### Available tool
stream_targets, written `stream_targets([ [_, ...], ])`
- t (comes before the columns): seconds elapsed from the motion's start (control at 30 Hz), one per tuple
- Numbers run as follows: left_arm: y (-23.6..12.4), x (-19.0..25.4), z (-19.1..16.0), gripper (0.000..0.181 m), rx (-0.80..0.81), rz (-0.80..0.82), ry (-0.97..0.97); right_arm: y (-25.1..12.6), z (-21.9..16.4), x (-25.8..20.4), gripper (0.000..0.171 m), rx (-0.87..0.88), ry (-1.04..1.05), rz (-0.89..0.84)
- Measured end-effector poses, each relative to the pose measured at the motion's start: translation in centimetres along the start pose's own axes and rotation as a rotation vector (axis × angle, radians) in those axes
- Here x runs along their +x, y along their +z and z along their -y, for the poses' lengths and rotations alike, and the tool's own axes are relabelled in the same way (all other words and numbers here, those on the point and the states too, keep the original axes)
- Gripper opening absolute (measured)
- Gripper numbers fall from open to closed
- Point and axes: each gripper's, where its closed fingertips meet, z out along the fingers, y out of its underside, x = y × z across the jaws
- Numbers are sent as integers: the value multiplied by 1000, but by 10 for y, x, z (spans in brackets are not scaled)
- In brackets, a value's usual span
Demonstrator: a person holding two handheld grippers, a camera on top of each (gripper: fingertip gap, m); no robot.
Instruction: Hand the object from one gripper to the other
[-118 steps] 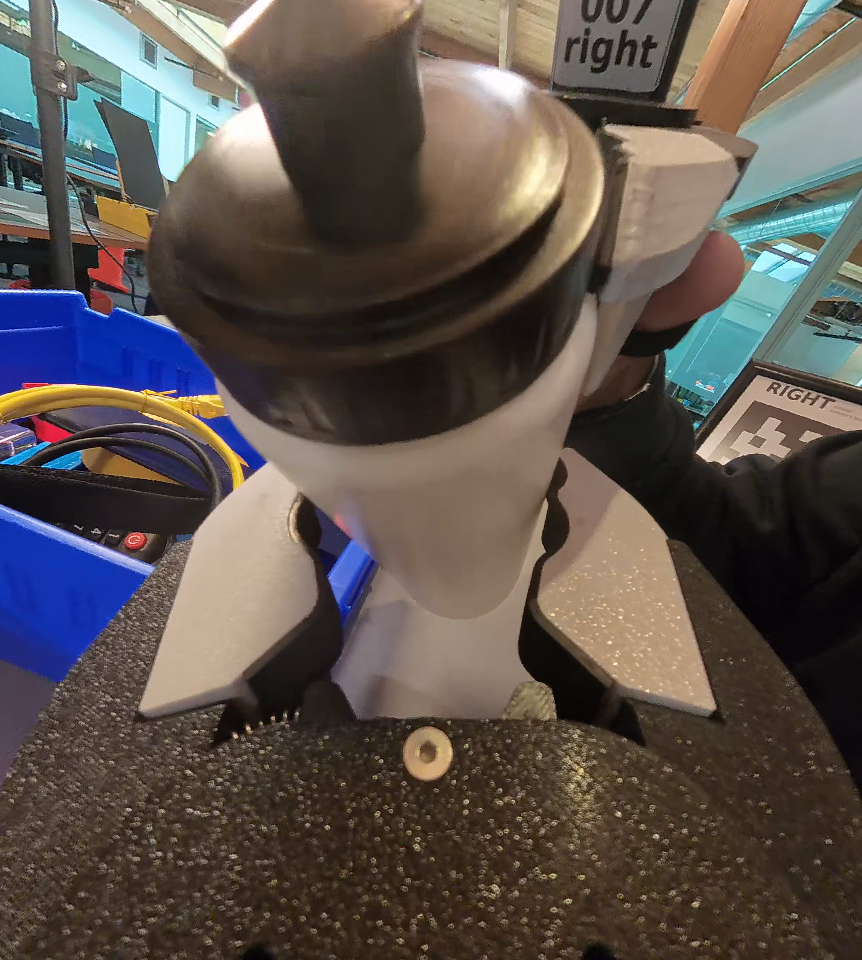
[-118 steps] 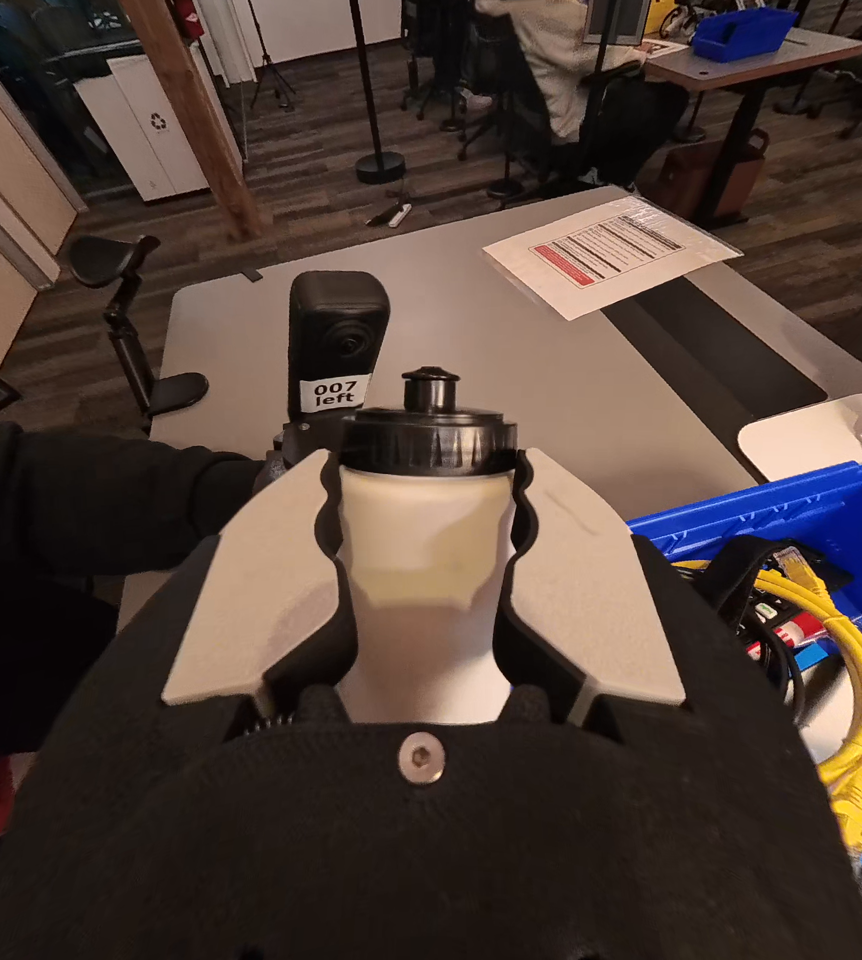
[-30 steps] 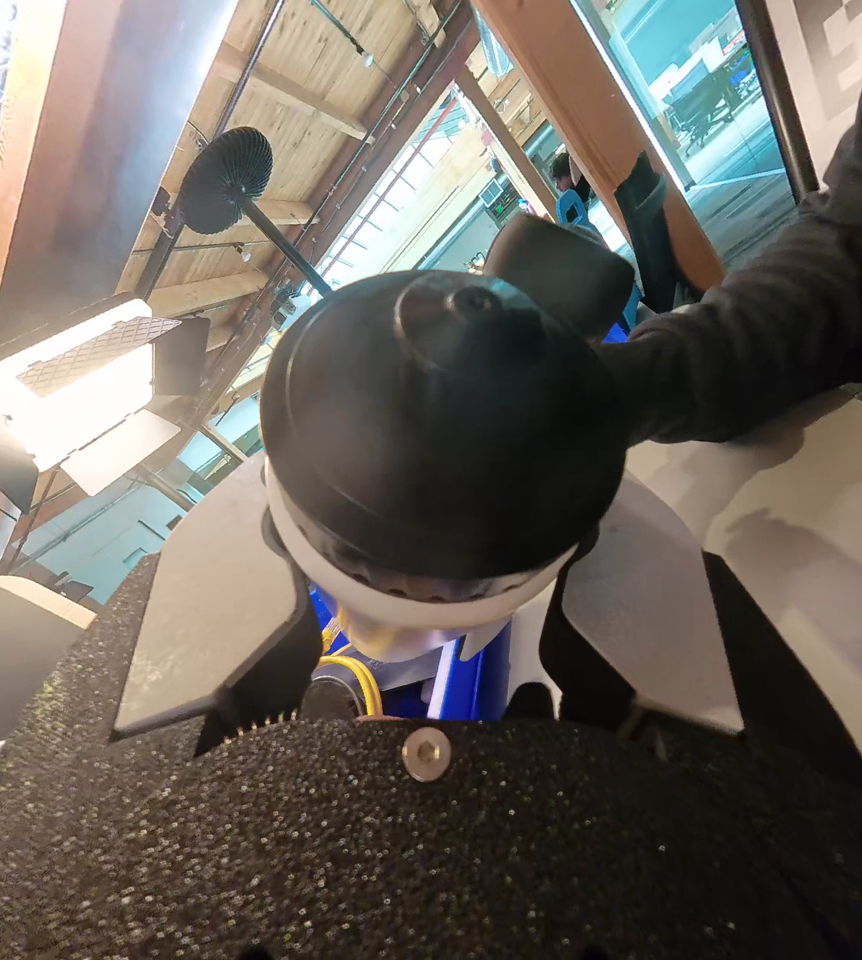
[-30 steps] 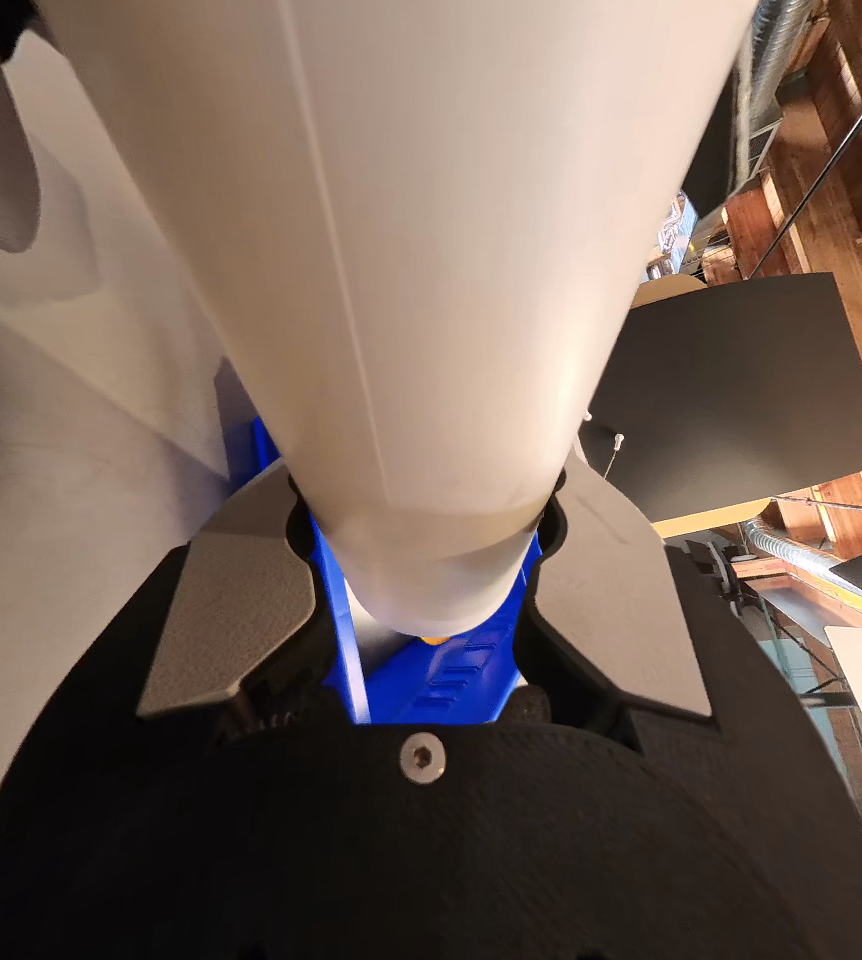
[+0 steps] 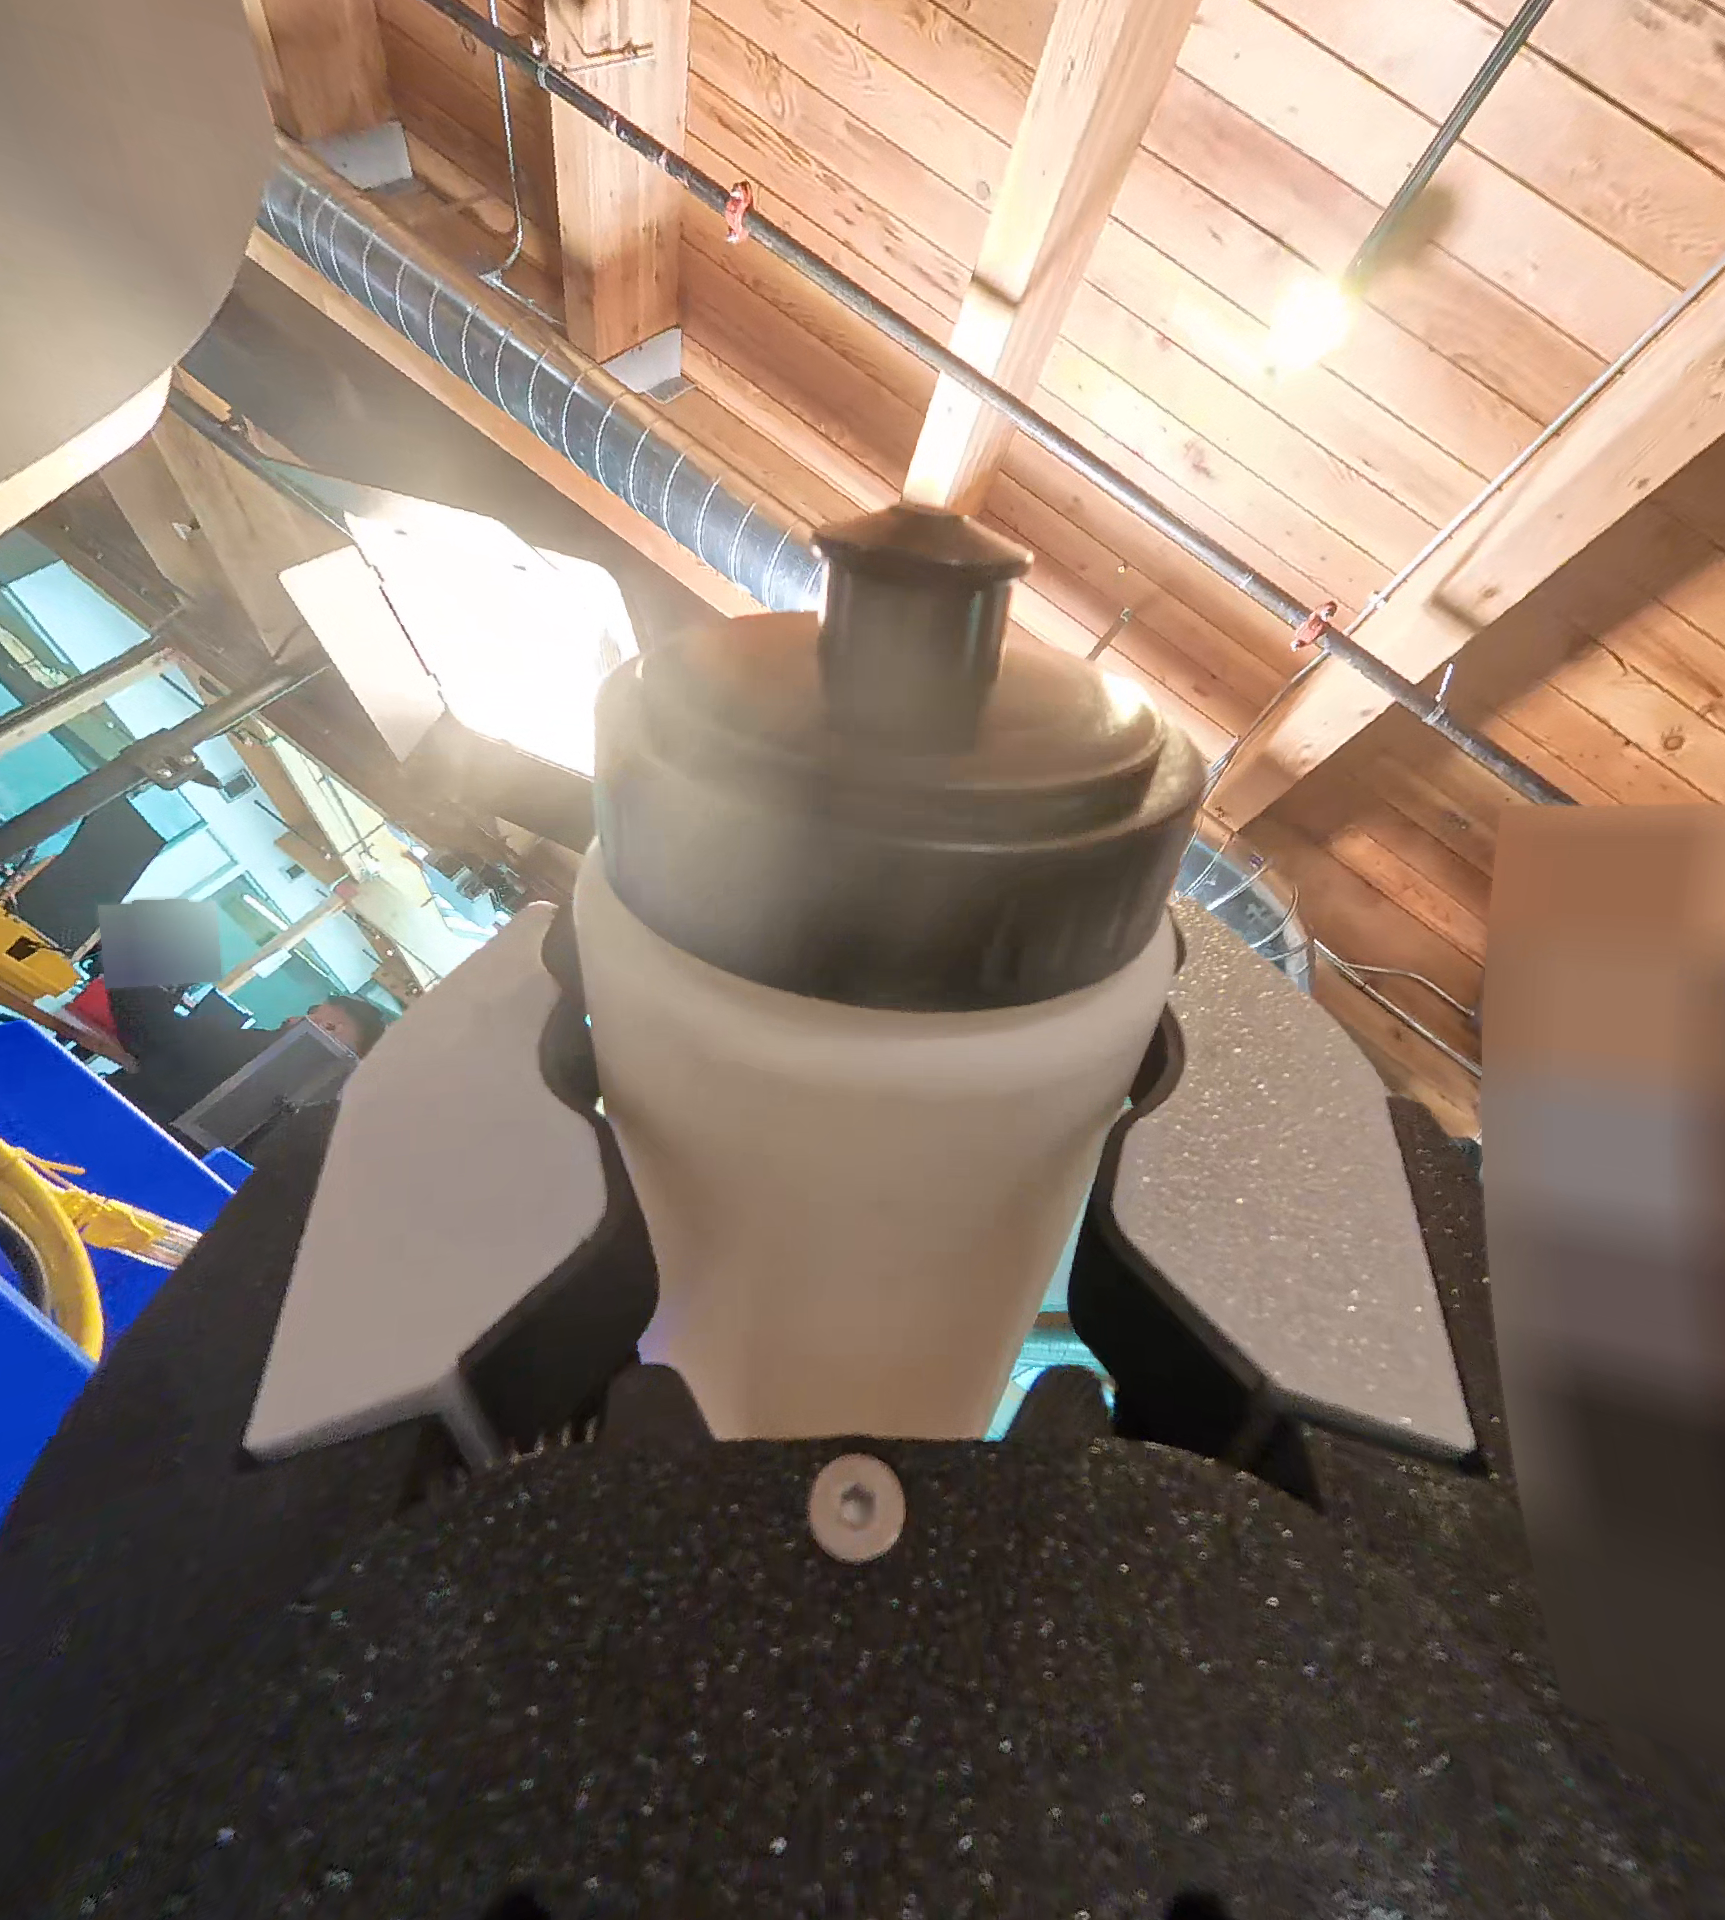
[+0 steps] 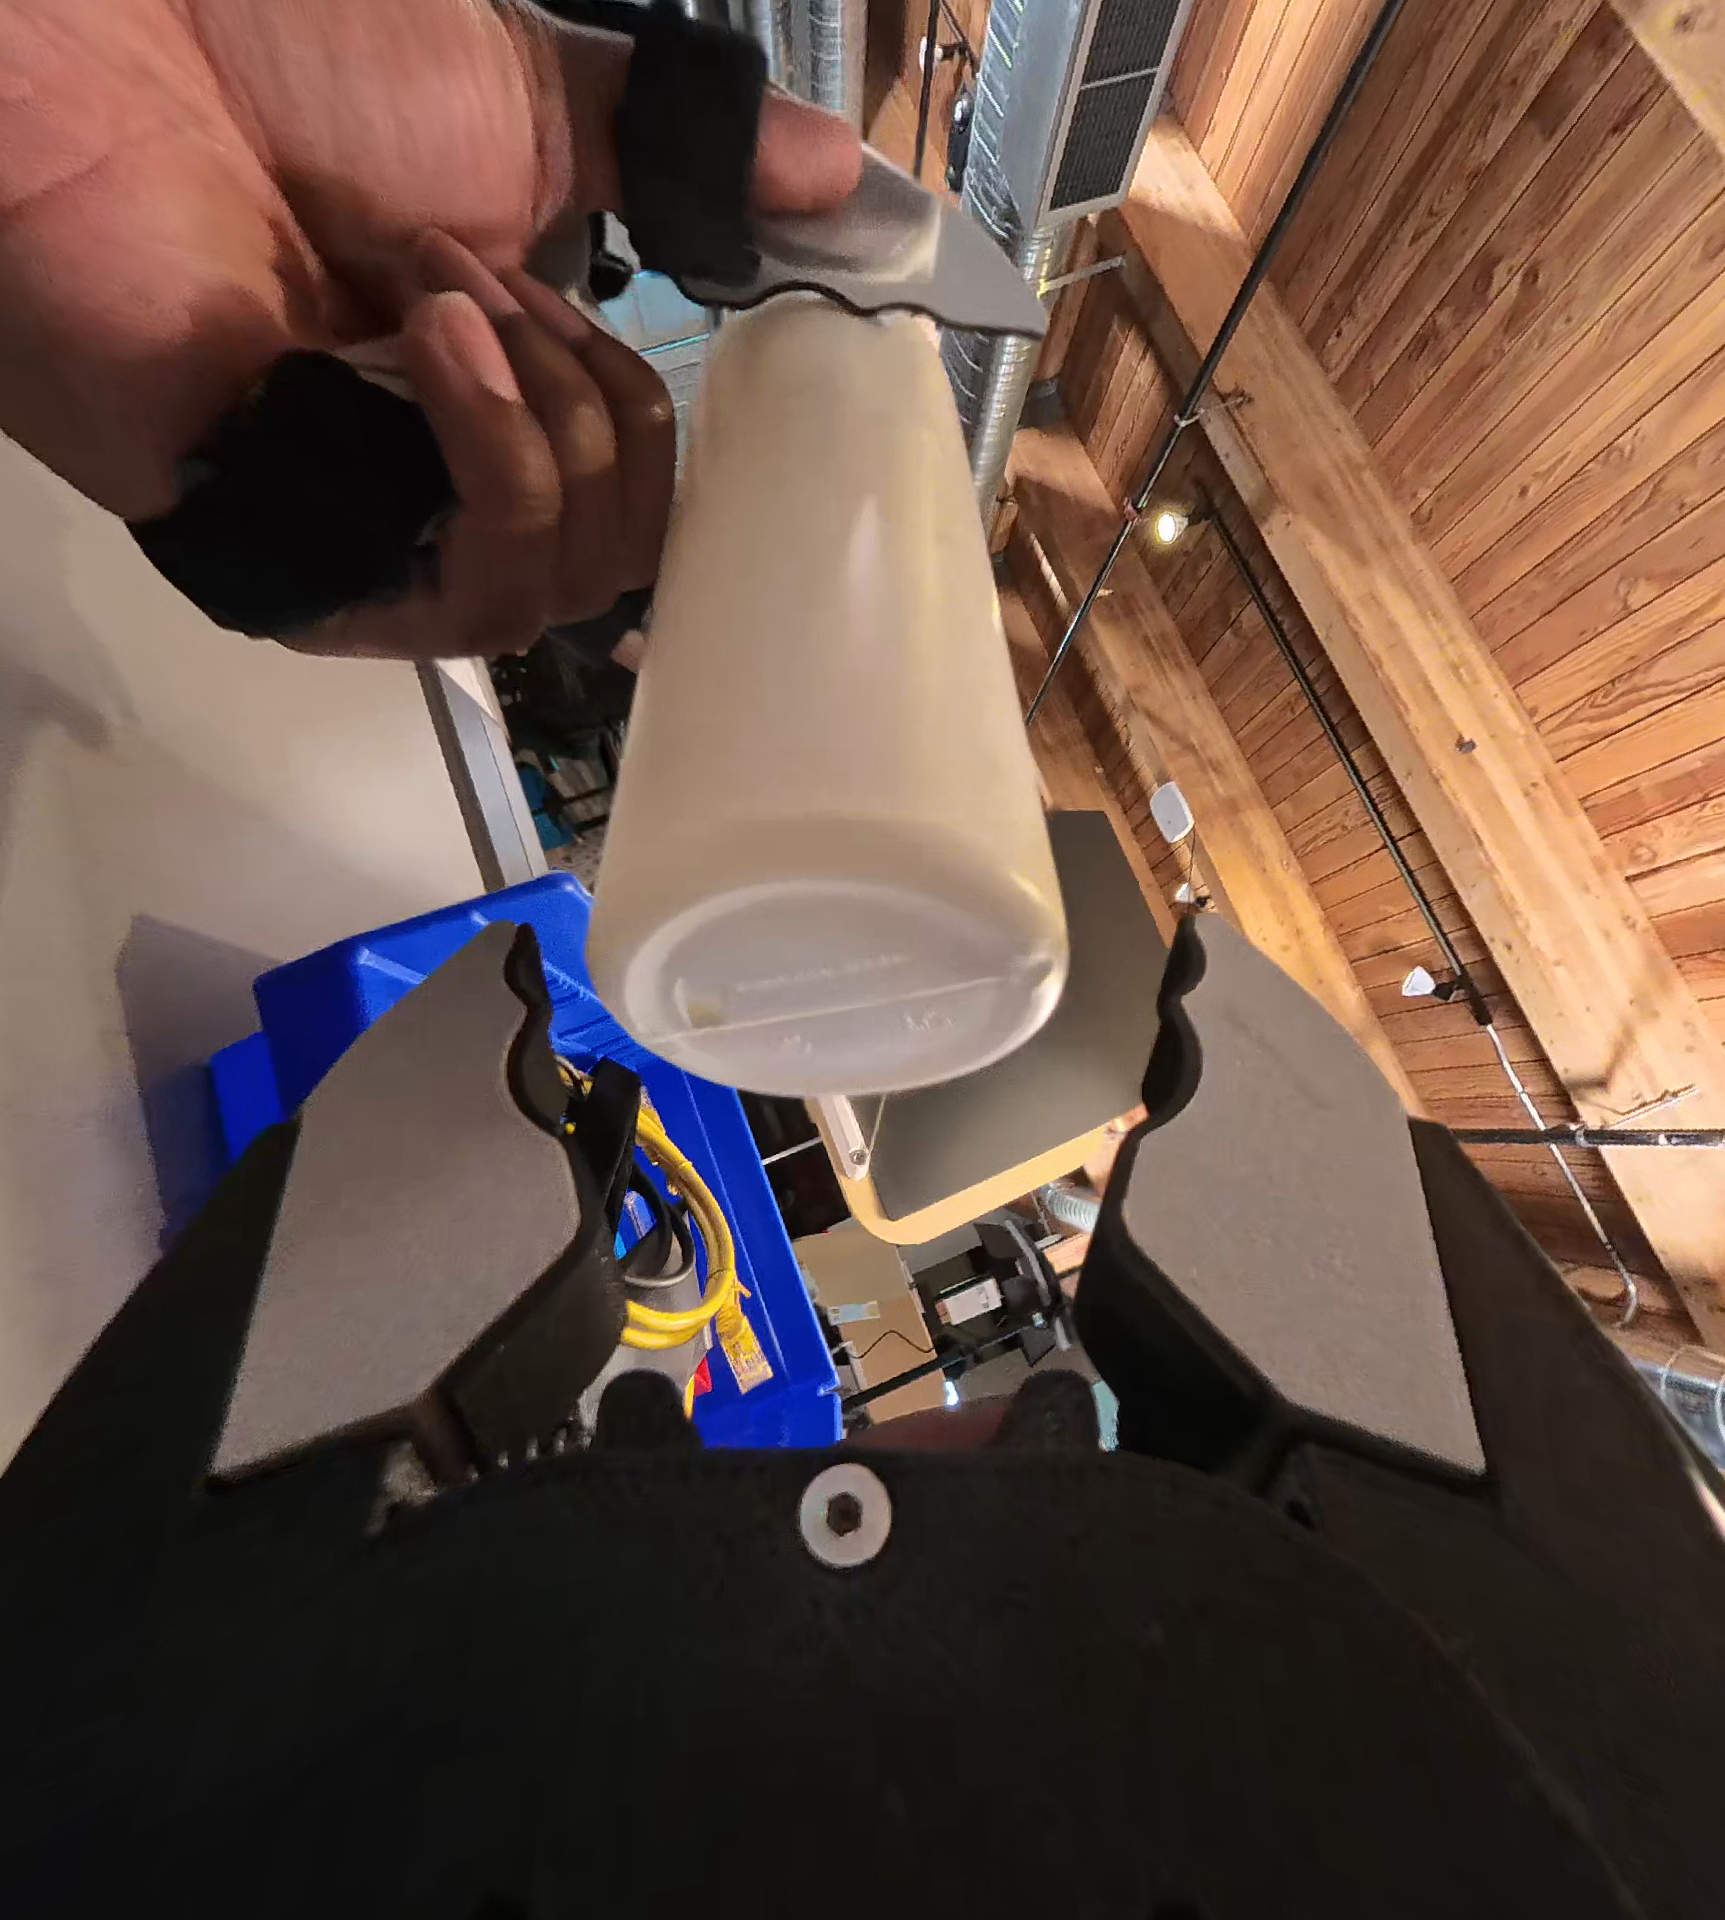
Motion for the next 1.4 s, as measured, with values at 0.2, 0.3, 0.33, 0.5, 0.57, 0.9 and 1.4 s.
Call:
stream_targets([
  [0.2,4,-5,-23,103,-59,-2,-47,4,-2,0,105,-34,-55,-50],
  [0.3,7,-2,-30,103,-138,-21,-16,2,-9,6,105,-63,-52,-41],
  [0.33,8,2,-33,103,-165,-32,6,2,-11,10,105,-75,-49,-44],
  [0.5,15,22,-45,91,-289,-69,275,-2,-15,31,105,-82,103,-51],
  [0.57,15,25,-41,89,-281,-67,376,-5,-12,42,104,-65,195,-56],
  [0.9,2,-3,-1,100,-469,132,793,-11,-26,72,104,128,1117,229],
  [1.4,-24,-60,-30,103,-730,293,728,-6,-42,17,104,-98,1133,537],
])
